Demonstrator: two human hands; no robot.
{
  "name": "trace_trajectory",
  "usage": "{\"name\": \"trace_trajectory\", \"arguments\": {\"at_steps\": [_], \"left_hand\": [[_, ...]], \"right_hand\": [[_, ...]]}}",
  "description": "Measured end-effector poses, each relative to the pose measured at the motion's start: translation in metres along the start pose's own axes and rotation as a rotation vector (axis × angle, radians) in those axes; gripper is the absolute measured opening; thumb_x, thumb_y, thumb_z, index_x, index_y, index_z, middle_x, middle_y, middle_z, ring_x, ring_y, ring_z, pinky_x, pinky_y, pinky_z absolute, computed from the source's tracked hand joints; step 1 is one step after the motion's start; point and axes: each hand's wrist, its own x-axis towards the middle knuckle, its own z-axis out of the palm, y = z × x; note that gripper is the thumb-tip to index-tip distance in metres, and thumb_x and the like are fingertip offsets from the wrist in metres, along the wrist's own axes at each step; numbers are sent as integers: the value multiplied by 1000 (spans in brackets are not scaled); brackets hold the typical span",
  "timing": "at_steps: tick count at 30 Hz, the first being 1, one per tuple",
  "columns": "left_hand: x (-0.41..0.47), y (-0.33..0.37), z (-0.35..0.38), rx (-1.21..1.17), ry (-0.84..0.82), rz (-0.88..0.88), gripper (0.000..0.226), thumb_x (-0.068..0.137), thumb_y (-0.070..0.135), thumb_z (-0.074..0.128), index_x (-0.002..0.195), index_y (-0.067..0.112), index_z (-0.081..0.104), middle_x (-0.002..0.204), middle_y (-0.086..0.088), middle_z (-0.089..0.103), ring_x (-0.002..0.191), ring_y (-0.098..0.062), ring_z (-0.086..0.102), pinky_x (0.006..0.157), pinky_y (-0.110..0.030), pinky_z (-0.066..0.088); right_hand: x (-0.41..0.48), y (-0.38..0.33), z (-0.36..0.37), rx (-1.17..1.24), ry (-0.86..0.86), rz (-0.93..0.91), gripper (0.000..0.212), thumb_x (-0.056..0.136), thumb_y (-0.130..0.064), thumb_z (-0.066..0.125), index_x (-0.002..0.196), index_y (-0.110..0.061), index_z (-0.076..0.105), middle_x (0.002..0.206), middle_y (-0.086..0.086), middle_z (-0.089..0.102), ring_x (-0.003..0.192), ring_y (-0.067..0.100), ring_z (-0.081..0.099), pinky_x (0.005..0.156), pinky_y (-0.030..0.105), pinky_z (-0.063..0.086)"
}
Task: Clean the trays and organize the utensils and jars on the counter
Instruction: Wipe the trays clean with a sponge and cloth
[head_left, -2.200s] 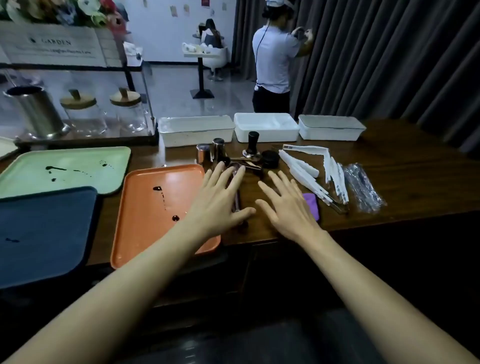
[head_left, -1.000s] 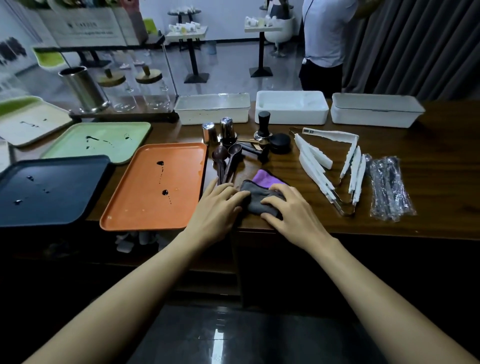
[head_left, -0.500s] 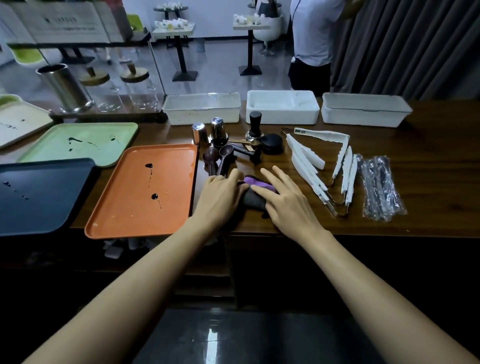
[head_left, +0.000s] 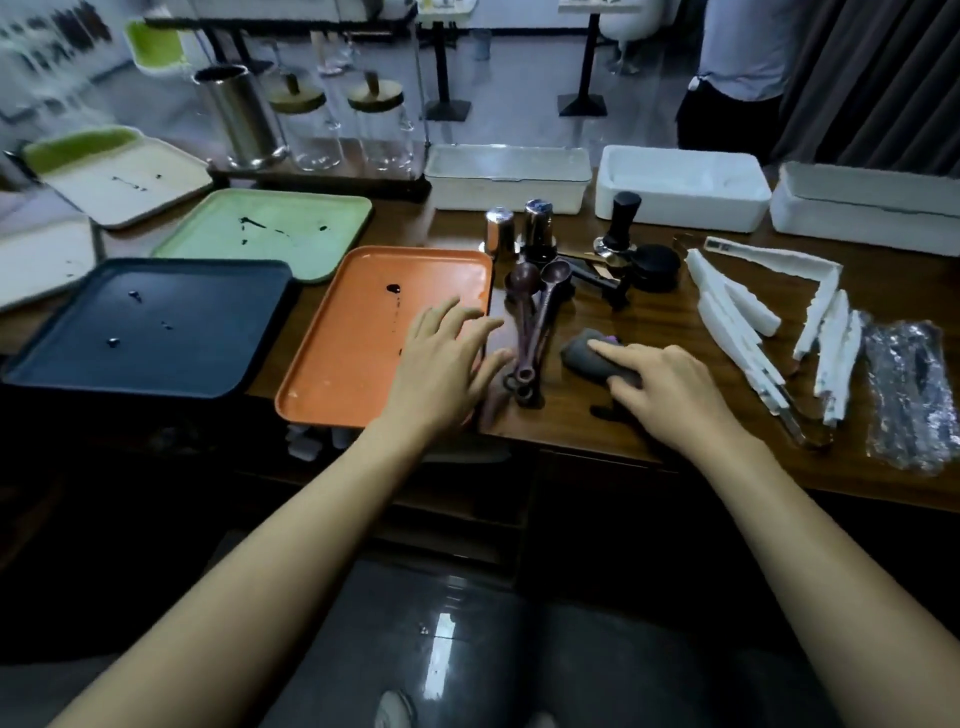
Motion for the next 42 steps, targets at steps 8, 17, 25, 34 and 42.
{"name": "trace_trajectory", "arguments": {"at_steps": [8, 17, 25, 34, 42], "left_hand": [[-46, -145, -58, 15, -15, -209, 65, 95, 67, 37, 135, 22, 62, 143, -6, 57, 148, -31, 33, 122, -53, 20], [-61, -311, -135, 72, -5, -257, 74, 92, 73, 36, 142, 21, 57, 144, -8, 55, 148, -35, 31, 121, -59, 20], [-54, -430, -154, 119, -33, -348, 77, 91, 76, 35, 143, 23, 54, 143, -5, 55, 145, -36, 35, 116, -59, 26], [-16, -545, -167, 103, 33, -495, 77, 90, 74, 37, 142, 20, 56, 141, -2, 58, 139, -30, 41, 116, -52, 29], [25, -665, -163, 56, -57, -490, 77, 88, 71, 43, 142, 18, 55, 140, -2, 59, 134, -23, 44, 113, -52, 33]], "right_hand": [[41, -136, 7, 165, 301, -21, 50, 93, -24, 61, 140, -40, 56, 109, 7, 72, 97, 30, 59, 73, 31, 36], [137, -346, 67, 258, 308, -269, 48, 90, -20, 63, 136, -35, 62, 113, 4, 73, 95, 33, 60, 73, 33, 39], [225, -448, 110, 401, 190, -348, 45, 92, -27, 62, 136, -40, 60, 112, 1, 73, 101, 24, 61, 74, 28, 38], [353, -526, 116, 422, 196, -410, 46, 91, -29, 58, 136, -42, 59, 103, 4, 73, 96, 28, 62, 77, 39, 50], [438, -591, 159, 302, 216, -352, 47, 90, -26, 57, 135, -41, 60, 116, 3, 73, 106, 31, 63, 84, 39, 52]]}}
